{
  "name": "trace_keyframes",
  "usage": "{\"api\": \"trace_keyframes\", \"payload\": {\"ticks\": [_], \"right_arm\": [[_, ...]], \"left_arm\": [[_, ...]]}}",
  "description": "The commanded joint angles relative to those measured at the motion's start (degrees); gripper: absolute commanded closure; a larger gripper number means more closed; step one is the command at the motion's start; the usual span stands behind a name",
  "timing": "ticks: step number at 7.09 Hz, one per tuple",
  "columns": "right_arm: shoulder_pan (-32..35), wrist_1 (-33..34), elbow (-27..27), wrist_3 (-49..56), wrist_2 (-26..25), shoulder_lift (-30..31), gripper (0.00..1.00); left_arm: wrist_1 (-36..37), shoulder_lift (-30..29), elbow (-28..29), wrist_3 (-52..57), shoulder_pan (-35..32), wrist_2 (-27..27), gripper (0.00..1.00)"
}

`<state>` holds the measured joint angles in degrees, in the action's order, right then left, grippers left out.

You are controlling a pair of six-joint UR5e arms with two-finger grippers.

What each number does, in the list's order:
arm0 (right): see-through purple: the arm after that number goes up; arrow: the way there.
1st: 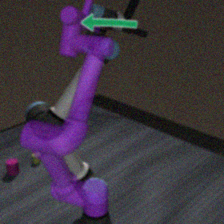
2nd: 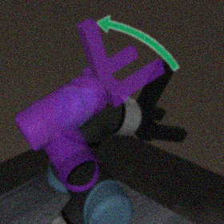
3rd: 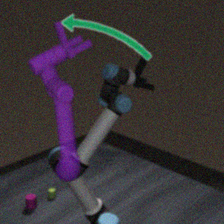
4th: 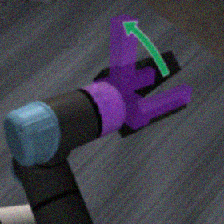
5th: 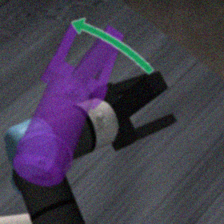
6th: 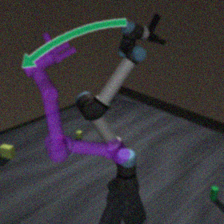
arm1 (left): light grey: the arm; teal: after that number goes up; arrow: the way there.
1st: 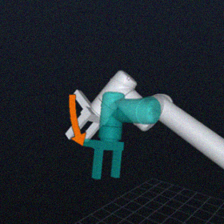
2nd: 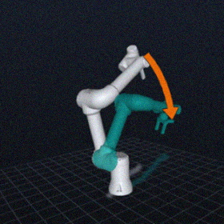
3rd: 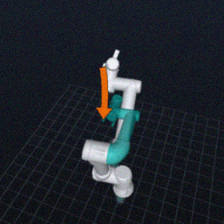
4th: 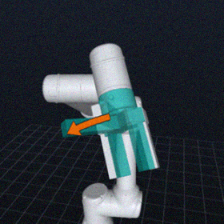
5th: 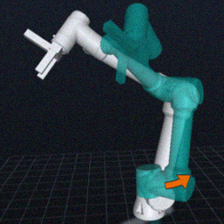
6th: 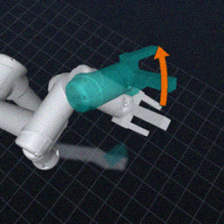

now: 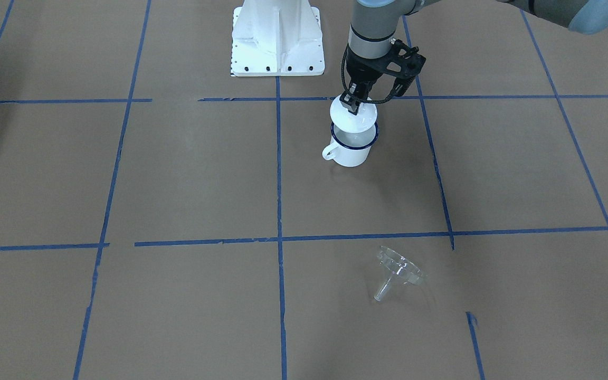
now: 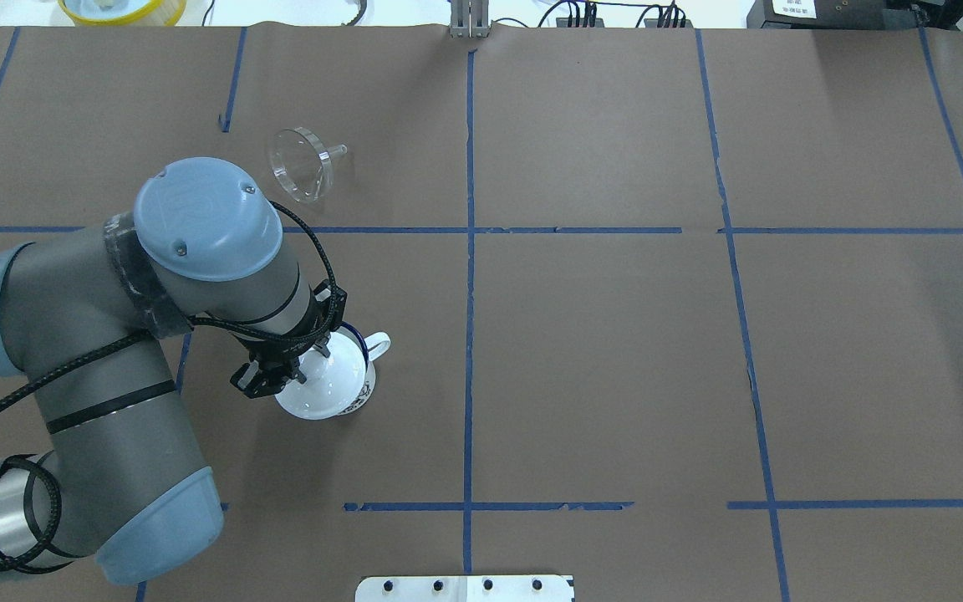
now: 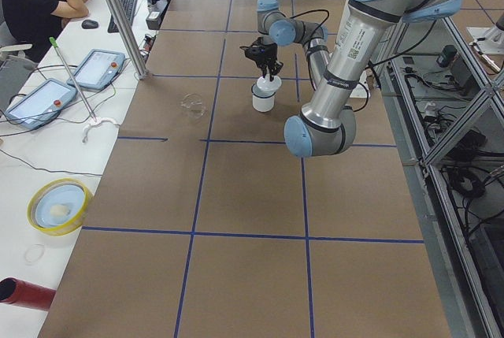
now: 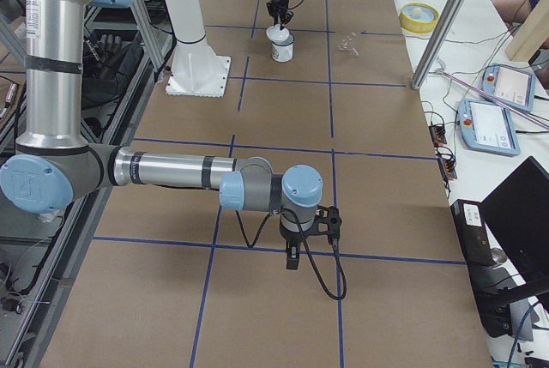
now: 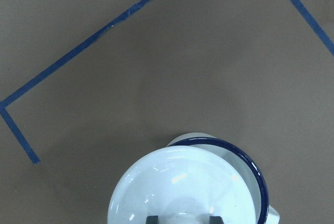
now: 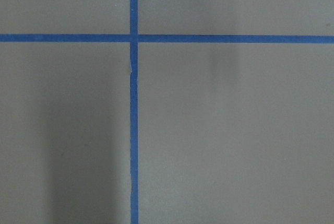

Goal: Remove funnel from cup
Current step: 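Carry the white lid with the left gripper over the mug, then lower the lid onto the mug opening and open the left gripper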

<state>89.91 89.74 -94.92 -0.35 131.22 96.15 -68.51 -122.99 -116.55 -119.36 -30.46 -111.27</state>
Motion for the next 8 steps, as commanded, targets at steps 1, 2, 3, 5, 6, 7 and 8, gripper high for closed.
{"api": "trace_keyframes", "payload": {"ticks": [1, 2, 3, 5, 6, 7, 8], "right_arm": [[0.0, 0.0, 0.0, 0.0, 0.0, 0.0, 0.0], [0.0, 0.0, 0.0, 0.0, 0.0, 0.0, 0.0], [0.0, 0.0, 0.1, 0.0, 0.0, 0.0, 0.0], [0.0, 0.0, 0.0, 0.0, 0.0, 0.0, 0.0], [0.0, 0.0, 0.0, 0.0, 0.0, 0.0, 0.0], [0.0, 0.0, 0.0, 0.0, 0.0, 0.0, 0.0], [0.0, 0.0, 0.0, 0.0, 0.0, 0.0, 0.0]], "left_arm": [[-0.1, -0.3, 0.3, 0.2, 0.1, 0.3, 1.0], [-0.3, -0.3, 1.1, 1.1, 0.1, 0.4, 1.0], [-1.3, -0.2, 2.1, 1.2, 0.1, 0.4, 1.0], [-1.4, -0.2, 2.4, 1.9, 0.1, 0.4, 1.0], [-1.4, -0.3, 2.4, 2.0, 0.1, 0.5, 1.0], [-1.4, -0.3, 2.4, 2.8, 0.1, 0.5, 1.0], [-1.5, -0.3, 2.4, 2.8, 0.1, 0.5, 1.0]]}}
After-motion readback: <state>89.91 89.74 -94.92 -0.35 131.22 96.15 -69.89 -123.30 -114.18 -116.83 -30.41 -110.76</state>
